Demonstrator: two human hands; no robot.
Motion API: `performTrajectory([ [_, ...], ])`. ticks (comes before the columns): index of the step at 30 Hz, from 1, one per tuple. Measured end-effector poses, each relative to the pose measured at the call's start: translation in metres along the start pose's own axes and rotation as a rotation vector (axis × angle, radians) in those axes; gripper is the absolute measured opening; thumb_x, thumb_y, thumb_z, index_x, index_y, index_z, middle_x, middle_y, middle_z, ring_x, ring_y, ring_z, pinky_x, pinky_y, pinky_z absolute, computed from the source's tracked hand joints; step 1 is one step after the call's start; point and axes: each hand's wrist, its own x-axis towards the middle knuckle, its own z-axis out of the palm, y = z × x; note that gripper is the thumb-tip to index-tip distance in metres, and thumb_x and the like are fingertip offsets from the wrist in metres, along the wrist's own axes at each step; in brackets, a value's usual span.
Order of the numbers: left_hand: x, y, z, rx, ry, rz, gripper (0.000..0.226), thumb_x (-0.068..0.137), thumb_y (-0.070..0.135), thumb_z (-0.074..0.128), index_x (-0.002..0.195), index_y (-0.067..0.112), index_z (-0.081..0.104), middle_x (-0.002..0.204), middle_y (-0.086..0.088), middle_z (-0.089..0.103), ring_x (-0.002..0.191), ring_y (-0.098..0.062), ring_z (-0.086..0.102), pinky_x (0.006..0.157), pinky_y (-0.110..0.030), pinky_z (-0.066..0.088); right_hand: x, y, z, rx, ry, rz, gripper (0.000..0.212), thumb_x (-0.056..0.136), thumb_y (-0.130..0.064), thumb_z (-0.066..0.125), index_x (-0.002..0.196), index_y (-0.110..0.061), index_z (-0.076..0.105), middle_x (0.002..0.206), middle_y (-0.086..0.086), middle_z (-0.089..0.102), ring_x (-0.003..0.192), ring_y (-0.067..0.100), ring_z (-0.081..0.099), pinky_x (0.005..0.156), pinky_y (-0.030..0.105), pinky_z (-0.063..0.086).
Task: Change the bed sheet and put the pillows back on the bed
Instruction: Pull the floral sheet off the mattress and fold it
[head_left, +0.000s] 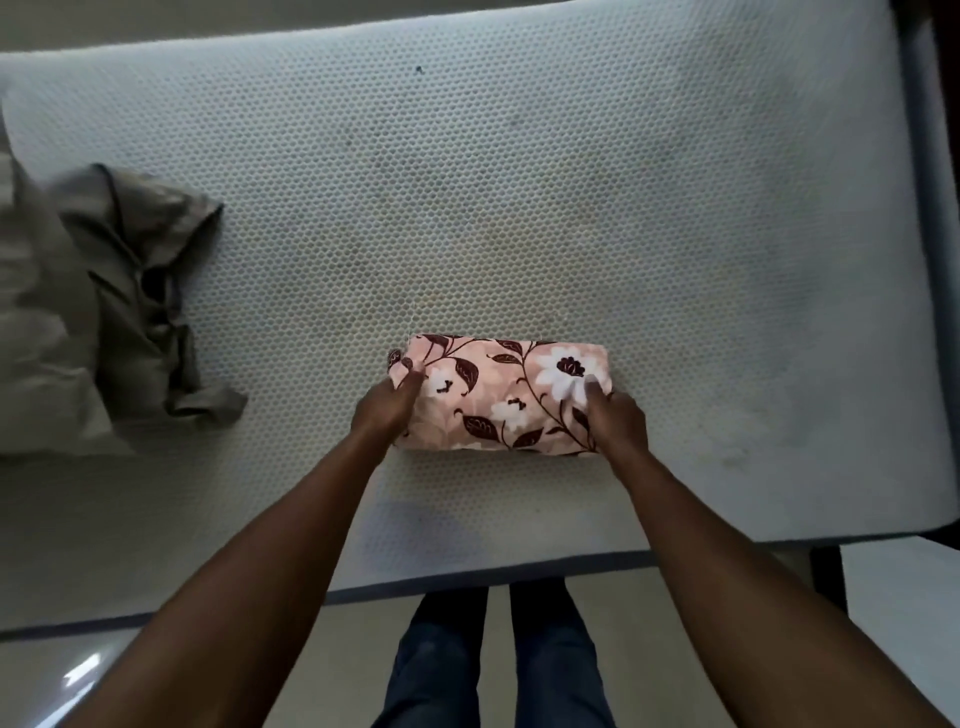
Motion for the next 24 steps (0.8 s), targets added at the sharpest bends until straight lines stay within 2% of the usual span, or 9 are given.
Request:
performTrajectory([
  [2, 0.004, 0.01, -0.003, 0.08, 0.077, 0.045, 0.072, 0.08, 0.067, 0.043, 0.116, 0.013, 0.072, 0.114, -0.015, 0.071, 0.106, -0.034, 0.066, 0.093, -0.043, 0.054, 0.004, -0.013, -0.001, -0.016, 0.071, -0.069, 0.054, 0.101, -0.046, 0.047, 0.117, -0.001, 0.071, 0.119, 0.026, 0.068, 0.114, 0.039, 0.062, 0.09, 0.039, 0.047],
  [5, 0.001, 0.02, -0.004, -0.072, 0.216, 0.069, 0.039, 0.088, 0.043, 0.053, 0.091, 0.01, 0.073, 0.097, -0.015, 0.072, 0.094, -0.033, 0.067, 0.081, -0.042, 0.055, 0.002, -0.024, -0.002, 0.113, 0.13, -0.147, 0.05, 0.089, -0.043, 0.046, 0.093, -0.002, 0.073, 0.094, 0.019, 0.072, 0.096, 0.034, 0.065, 0.073, 0.035, 0.042],
  [8, 0.004, -0.001, -0.003, -0.123, 0.268, 0.028, 0.042, 0.093, 0.043, 0.053, 0.082, 0.007, 0.072, 0.09, -0.015, 0.069, 0.088, -0.032, 0.065, 0.069, -0.038, 0.048, 0.003, -0.015, 0.004, 0.171, 0.096, -0.137, 0.039, 0.089, -0.036, 0.044, 0.077, -0.005, 0.064, 0.081, 0.012, 0.067, 0.085, 0.031, 0.062, 0.062, 0.034, 0.035],
  [12, 0.014, -0.021, 0.001, -0.002, 0.185, -0.059, 0.058, 0.091, 0.054, 0.047, 0.099, 0.003, 0.073, 0.104, -0.019, 0.07, 0.098, -0.035, 0.066, 0.083, -0.041, 0.055, 0.017, 0.007, 0.022, -0.033, -0.043, -0.143, 0.038, 0.094, -0.036, 0.047, 0.105, -0.007, 0.07, 0.109, 0.018, 0.071, 0.104, 0.035, 0.063, 0.077, 0.034, 0.042],
  [14, 0.017, -0.019, 0.004, 0.103, 0.195, -0.068, 0.06, 0.092, 0.053, 0.045, 0.109, 0.002, 0.071, 0.112, -0.022, 0.07, 0.104, -0.038, 0.065, 0.09, -0.043, 0.054, 0.022, 0.011, 0.025, -0.079, 0.018, -0.139, 0.034, 0.094, -0.037, 0.054, 0.107, -0.009, 0.069, 0.11, 0.017, 0.071, 0.106, 0.035, 0.064, 0.079, 0.034, 0.043],
  [16, 0.013, -0.014, 0.008, 0.271, 0.294, -0.035, 0.053, 0.096, 0.045, 0.047, 0.113, 0.0, 0.068, 0.117, -0.025, 0.067, 0.11, -0.041, 0.063, 0.094, -0.044, 0.051, 0.014, 0.007, 0.023, -0.078, 0.176, -0.112, 0.044, 0.088, -0.049, 0.056, 0.109, -0.012, 0.066, 0.112, 0.014, 0.07, 0.108, 0.035, 0.064, 0.086, 0.039, 0.047],
  [18, 0.003, -0.009, 0.012, 0.432, 0.457, 0.105, 0.045, 0.095, 0.038, 0.051, 0.117, 0.0, 0.061, 0.118, -0.025, 0.064, 0.112, -0.042, 0.059, 0.095, -0.047, 0.047, 0.003, 0.001, 0.02, -0.115, 0.39, -0.232, 0.053, 0.082, -0.052, 0.052, 0.116, -0.012, 0.061, 0.12, 0.012, 0.065, 0.113, 0.034, 0.059, 0.092, 0.043, 0.045],
  [20, -0.008, -0.005, 0.02, 0.53, 0.553, 0.348, 0.049, 0.091, 0.033, 0.052, 0.129, 0.004, 0.053, 0.127, -0.022, 0.058, 0.119, -0.041, 0.053, 0.101, -0.051, 0.041, -0.002, -0.006, 0.02, -0.198, 0.51, -0.513, 0.053, 0.086, -0.046, 0.052, 0.125, -0.01, 0.057, 0.129, 0.011, 0.058, 0.122, 0.031, 0.053, 0.097, 0.044, 0.042],
  [24, -0.01, 0.004, 0.043, 0.702, 0.405, 0.829, 0.062, 0.099, 0.038, 0.045, 0.153, 0.01, 0.034, 0.163, -0.019, 0.025, 0.153, -0.034, 0.018, 0.124, -0.053, 0.013, 0.001, -0.026, 0.04, -0.431, 0.307, -0.964, 0.059, 0.098, -0.036, 0.047, 0.151, -0.01, 0.039, 0.161, 0.011, 0.034, 0.152, 0.03, 0.024, 0.123, 0.049, 0.02],
])
